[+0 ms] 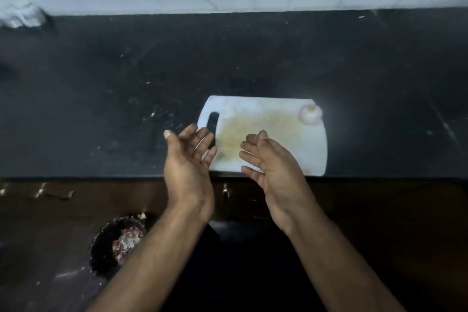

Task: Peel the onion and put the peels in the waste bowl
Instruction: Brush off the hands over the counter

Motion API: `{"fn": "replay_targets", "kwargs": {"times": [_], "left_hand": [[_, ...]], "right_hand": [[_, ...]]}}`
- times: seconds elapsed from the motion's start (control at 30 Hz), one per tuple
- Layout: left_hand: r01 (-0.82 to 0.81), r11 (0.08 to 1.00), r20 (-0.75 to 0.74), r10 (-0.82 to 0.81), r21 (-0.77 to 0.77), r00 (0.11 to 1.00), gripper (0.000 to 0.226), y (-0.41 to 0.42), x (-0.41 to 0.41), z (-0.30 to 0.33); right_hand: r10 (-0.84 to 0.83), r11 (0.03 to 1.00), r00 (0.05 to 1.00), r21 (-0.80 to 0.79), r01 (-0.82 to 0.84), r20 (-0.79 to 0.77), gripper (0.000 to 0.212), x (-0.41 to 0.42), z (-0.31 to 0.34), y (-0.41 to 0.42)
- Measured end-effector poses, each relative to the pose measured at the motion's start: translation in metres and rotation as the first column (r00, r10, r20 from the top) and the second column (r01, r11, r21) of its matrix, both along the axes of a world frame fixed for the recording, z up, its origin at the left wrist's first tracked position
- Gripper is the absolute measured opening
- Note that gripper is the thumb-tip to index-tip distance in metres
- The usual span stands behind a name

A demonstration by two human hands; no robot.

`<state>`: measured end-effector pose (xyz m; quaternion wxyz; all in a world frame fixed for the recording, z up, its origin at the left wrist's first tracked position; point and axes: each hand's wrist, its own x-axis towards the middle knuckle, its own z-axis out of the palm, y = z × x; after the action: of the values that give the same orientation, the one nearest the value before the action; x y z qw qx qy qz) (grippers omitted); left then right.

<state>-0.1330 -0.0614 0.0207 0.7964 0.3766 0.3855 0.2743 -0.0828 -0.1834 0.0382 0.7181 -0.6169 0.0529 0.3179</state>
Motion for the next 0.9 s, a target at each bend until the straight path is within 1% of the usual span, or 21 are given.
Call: {"fn": "replay_targets", "kwargs": {"times": [0.13, 0.2, 0.23, 0.27, 0.3, 0.33, 0.37, 0.4, 0.43, 0.5, 0.57, 0.6, 0.67, 0.7, 0.77, 0.83, 0.9], "left_hand": [[0.101, 0.995, -0.045, -0.101, -0.001, 0.994, 0.055, -0.015, 0.035, 0.028], [0.143, 0.990, -0.079, -0.143, -0.005, 0.987, 0.053, -0.021, 0.058, 0.037], [0.130, 0.991, -0.094, -0.130, -0.015, 0.987, 0.051, -0.021, 0.062, 0.036], [0.121, 0.993, -0.114, -0.121, -0.007, 0.986, 0.048, -0.020, 0.068, 0.034], [0.126, 0.992, -0.135, -0.124, 0.003, 0.983, 0.045, -0.020, 0.075, 0.032], [0.140, 0.990, -0.172, -0.134, 0.019, 0.976, 0.041, -0.020, 0.081, 0.030], [0.159, 0.987, -0.208, -0.148, 0.036, 0.967, 0.036, -0.021, 0.086, 0.027], [0.182, 0.982, -0.247, -0.162, 0.059, 0.955, 0.030, -0.020, 0.089, 0.023], [0.210, 0.975, -0.281, -0.181, 0.078, 0.943, 0.025, -0.019, 0.093, 0.017], [0.296, 0.948, -0.337, -0.242, 0.118, 0.910, 0.021, -0.015, 0.098, 0.006], [0.438, 0.870, -0.392, -0.330, 0.225, 0.858, 0.021, -0.012, 0.100, -0.004], [0.520, 0.801, -0.422, -0.378, 0.299, 0.824, 0.022, -0.012, 0.101, -0.008], [0.673, 0.599, -0.514, -0.450, 0.433, 0.730, 0.030, -0.011, 0.100, -0.015], [0.735, 0.474, -0.565, -0.471, 0.485, 0.677, 0.037, -0.010, 0.099, -0.020], [0.817, 0.179, -0.676, -0.479, 0.549, 0.560, 0.052, -0.006, 0.100, -0.030], [0.834, -0.127, -0.799, -0.393, 0.537, 0.455, 0.062, 0.000, 0.101, -0.038], [0.796, -0.395, -0.887, -0.251, 0.459, 0.387, 0.070, 0.005, 0.100, -0.044]], "right_hand": [[-0.082, 0.996, 0.996, -0.039, 0.080, -0.040, 0.039, 0.033, 0.027, -0.017], [-0.137, 0.988, 0.990, -0.069, 0.136, -0.016, 0.036, 0.052, 0.037, -0.030], [-0.141, 0.985, 0.990, -0.096, 0.143, 0.028, 0.032, 0.055, 0.035, -0.033], [-0.132, 0.975, 0.983, -0.162, 0.152, 0.125, 0.029, 0.059, 0.033, -0.037], [-0.110, 0.949, 0.957, -0.259, 0.182, 0.268, 0.026, 0.066, 0.029, -0.044], [-0.063, 0.904, 0.905, -0.360, 0.230, 0.422, 0.024, 0.072, 0.024, -0.052], [0.000, 0.860, 0.837, -0.428, 0.279, 0.547, 0.023, 0.077, 0.020, -0.058], [0.059, 0.825, 0.777, -0.468, 0.315, 0.627, 0.021, 0.082, 0.015, -0.064], [0.108, 0.801, 0.735, -0.497, 0.334, 0.669, 0.021, 0.088, 0.010, -0.067], [0.228, 0.736, 0.686, -0.584, 0.343, 0.691, 0.026, 0.103, -0.002, -0.070], [0.384, 0.637, 0.677, -0.711, 0.298, 0.628, 0.044, 0.116, -0.017, -0.067], [0.435, 0.596, 0.687, -0.758, 0.264, 0.581, 0.052, 0.121, -0.024, -0.065], [0.477, 0.560, 0.707, -0.801, 0.214, 0.522, 0.061, 0.129, -0.037, -0.062], [0.492, 0.555, 0.703, -0.807, 0.201, 0.514, 0.062, 0.131, -0.043, -0.061], [0.518, 0.554, 0.668, -0.805, 0.213, 0.534, 0.060, 0.136, -0.050, -0.059], [0.528, 0.573, 0.611, -0.778, 0.257, 0.591, 0.058, 0.139, -0.050, -0.057], [0.550, 0.603, 0.531, -0.746, 0.281, 0.645, 0.055, 0.140, -0.047, -0.051]]}}
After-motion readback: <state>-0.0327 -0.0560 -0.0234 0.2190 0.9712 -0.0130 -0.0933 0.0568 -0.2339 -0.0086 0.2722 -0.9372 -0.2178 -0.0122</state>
